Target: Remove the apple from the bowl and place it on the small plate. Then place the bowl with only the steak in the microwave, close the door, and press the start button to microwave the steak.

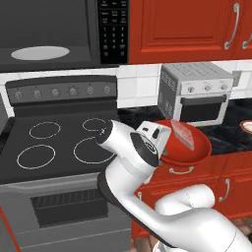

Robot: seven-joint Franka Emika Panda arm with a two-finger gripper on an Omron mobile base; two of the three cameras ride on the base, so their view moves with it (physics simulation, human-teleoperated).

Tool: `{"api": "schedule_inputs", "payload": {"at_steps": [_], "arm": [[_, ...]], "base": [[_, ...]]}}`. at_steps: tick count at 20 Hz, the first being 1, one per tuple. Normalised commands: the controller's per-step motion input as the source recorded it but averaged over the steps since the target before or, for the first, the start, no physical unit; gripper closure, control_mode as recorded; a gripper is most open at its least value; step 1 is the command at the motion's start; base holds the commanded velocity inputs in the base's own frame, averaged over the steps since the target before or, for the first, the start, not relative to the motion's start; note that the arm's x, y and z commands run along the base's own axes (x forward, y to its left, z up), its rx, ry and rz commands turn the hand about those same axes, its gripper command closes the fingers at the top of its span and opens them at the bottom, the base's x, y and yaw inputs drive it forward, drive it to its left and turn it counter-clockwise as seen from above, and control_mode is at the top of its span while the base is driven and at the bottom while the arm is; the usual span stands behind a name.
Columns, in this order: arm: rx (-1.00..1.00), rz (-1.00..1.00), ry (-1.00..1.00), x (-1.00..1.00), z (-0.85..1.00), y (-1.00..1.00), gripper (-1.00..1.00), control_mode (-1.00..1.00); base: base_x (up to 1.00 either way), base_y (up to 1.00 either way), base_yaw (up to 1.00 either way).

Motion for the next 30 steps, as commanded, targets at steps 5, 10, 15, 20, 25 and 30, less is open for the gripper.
{"api": "schedule_inputs", "payload": {"at_steps": [5,10,15,20,25,30], "arm": [[0.00,0.00,0.00,0.00,0.00,0.00,1.00,1.00],[0.00,0.00,0.00,0.00,0.00,0.00,1.00,1.00],[0.00,0.00,0.00,0.00,0.00,0.00,1.00,1.00],[0.00,0.00,0.00,0.00,0.00,0.00,1.00,1.00],[0.00,0.00,0.00,0.00,0.00,0.00,1.00,1.00],[0.00,0.00,0.00,0.00,0.00,0.00,1.00,1.00]], "base": [[0.59,0.76,0.07],[0.57,0.45,0.08],[0.33,0.58,0.02],[0.01,0.33,-0.10],[0.01,0.08,-0.09],[0.03,0.19,-0.09]]}}
